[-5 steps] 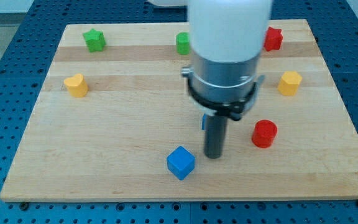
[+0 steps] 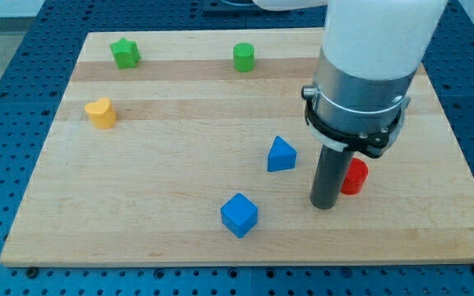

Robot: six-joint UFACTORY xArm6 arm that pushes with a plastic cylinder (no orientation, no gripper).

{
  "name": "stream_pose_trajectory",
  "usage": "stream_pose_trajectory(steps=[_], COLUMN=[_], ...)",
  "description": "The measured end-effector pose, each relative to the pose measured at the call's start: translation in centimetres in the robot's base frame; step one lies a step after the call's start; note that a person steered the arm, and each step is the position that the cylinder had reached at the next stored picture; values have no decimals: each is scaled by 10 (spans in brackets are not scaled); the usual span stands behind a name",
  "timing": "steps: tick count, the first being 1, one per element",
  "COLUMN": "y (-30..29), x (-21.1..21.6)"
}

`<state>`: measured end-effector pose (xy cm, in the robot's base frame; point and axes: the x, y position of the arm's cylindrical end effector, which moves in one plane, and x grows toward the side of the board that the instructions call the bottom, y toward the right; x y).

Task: Place the red circle above the blue triangle

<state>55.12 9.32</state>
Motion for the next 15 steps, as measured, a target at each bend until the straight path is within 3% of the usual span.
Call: stream_pose_trajectory(steps=[2, 4, 6, 14, 15], y=[61, 61, 54, 16, 14], x=[15, 15, -33, -46, -63])
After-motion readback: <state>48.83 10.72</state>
